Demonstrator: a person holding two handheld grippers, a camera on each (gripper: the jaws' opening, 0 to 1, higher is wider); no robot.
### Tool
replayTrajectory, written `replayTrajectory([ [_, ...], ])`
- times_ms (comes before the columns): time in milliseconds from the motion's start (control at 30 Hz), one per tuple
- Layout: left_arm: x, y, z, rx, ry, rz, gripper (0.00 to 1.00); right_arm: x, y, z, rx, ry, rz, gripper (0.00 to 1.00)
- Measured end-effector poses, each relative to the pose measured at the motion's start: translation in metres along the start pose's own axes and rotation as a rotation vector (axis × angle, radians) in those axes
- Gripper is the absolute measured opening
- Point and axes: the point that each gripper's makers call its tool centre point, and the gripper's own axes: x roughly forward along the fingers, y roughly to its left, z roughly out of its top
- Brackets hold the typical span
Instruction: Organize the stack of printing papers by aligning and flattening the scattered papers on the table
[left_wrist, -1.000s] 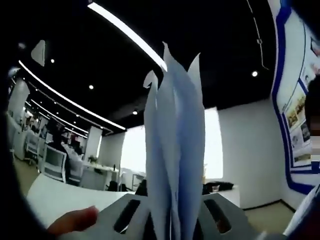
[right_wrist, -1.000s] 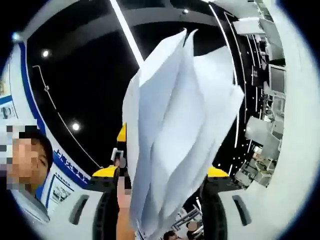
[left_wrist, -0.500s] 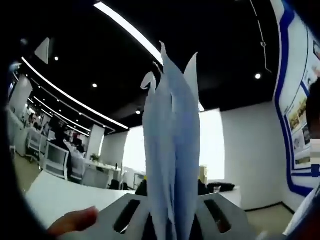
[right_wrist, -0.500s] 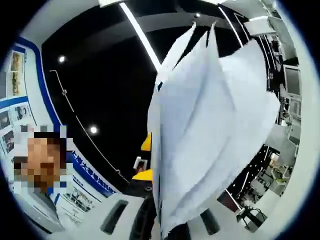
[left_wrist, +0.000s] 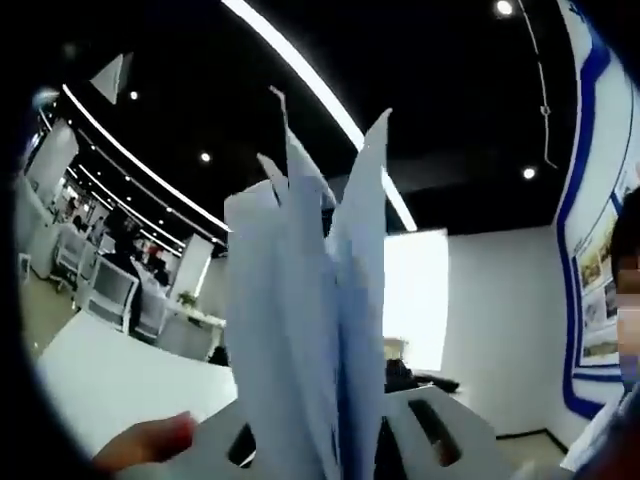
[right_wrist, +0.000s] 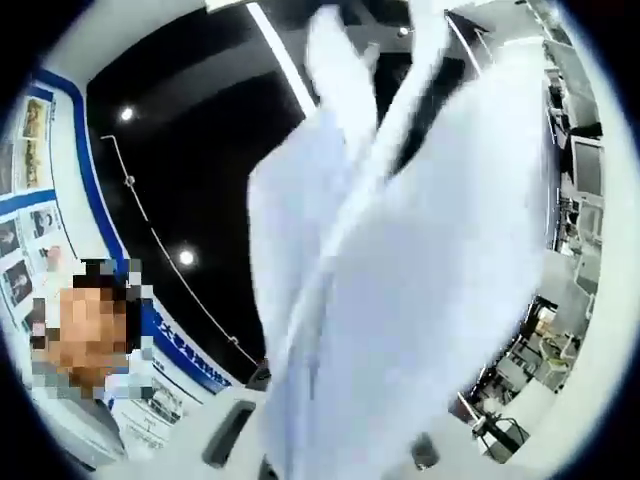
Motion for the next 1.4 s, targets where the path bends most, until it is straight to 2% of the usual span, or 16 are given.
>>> replayTrajectory([
  [133, -0.008, 0.008, -0.012, -0.007, 0.012, -0.01, 0.06, -0.012, -0.012, 0.005, 0.007, 0.065, -0.082, 0.0],
  [200, -0.013, 0.012, -0.023, -0.008, 0.058, -0.01, 0.09, -0.02, -0.015, 0.006, 0.015, 0.128, -0.113, 0.0],
  [333, -0.03, 0.021, -0.054, -0.051, 0.21, -0.015, 0.26, -0.038, -0.015, 0.019, -0.058, 0.298, -0.179, 0.0],
  [400, -0.038, 0.025, -0.06, -0.026, 0.232, -0.011, 0.32, -0.044, -0.013, 0.029, -0.136, 0.338, -0.206, 0.0],
  [533, -0.051, 0.023, -0.071, -0.11, 0.29, -0.048, 0.33, -0.052, -0.003, 0.04, -0.129, 0.404, -0.204, 0.0],
  [600, -0.056, 0.021, -0.077, -0.141, 0.317, -0.084, 0.33, -0.059, 0.001, 0.039, -0.138, 0.496, -0.208, 0.0],
  [633, -0.057, 0.024, -0.078, -0.144, 0.317, -0.073, 0.34, -0.061, 0.004, 0.039, -0.134, 0.524, -0.206, 0.0],
  [667, -0.058, 0.024, -0.079, -0.143, 0.319, -0.075, 0.34, -0.061, 0.006, 0.036, -0.135, 0.537, -0.203, 0.0],
  [700, -0.06, 0.021, -0.085, -0.147, 0.338, -0.091, 0.34, -0.064, 0.012, 0.029, -0.152, 0.591, -0.212, 0.0],
  [967, -0.061, -0.002, -0.111, -0.175, 0.409, -0.209, 0.39, -0.077, 0.023, 0.015, -0.165, 0.793, -0.214, 0.0],
  [1033, -0.062, -0.005, -0.12, -0.163, 0.434, -0.226, 0.37, -0.076, 0.021, 0.022, -0.166, 0.787, -0.224, 0.0],
  [1067, -0.064, -0.008, -0.128, -0.158, 0.467, -0.24, 0.28, -0.077, 0.023, 0.02, -0.174, 0.791, -0.229, 0.0],
  [1133, -0.066, -0.009, -0.141, -0.123, 0.469, -0.255, 0.06, -0.082, 0.023, 0.015, -0.208, 0.82, -0.259, 0.0],
  [1233, -0.064, -0.005, -0.149, -0.123, 0.462, -0.241, 0.06, -0.09, 0.017, 0.015, -0.274, 0.872, -0.315, 0.0],
  [1300, -0.062, -0.001, -0.152, -0.008, 0.456, -0.25, 0.06, -0.094, 0.017, 0.011, -0.36, 0.942, -0.32, 0.0],
  [1400, -0.06, -0.002, -0.15, 0.01, 0.448, -0.254, 0.06, -0.092, 0.021, 0.007, -0.386, 0.971, -0.321, 0.0],
])
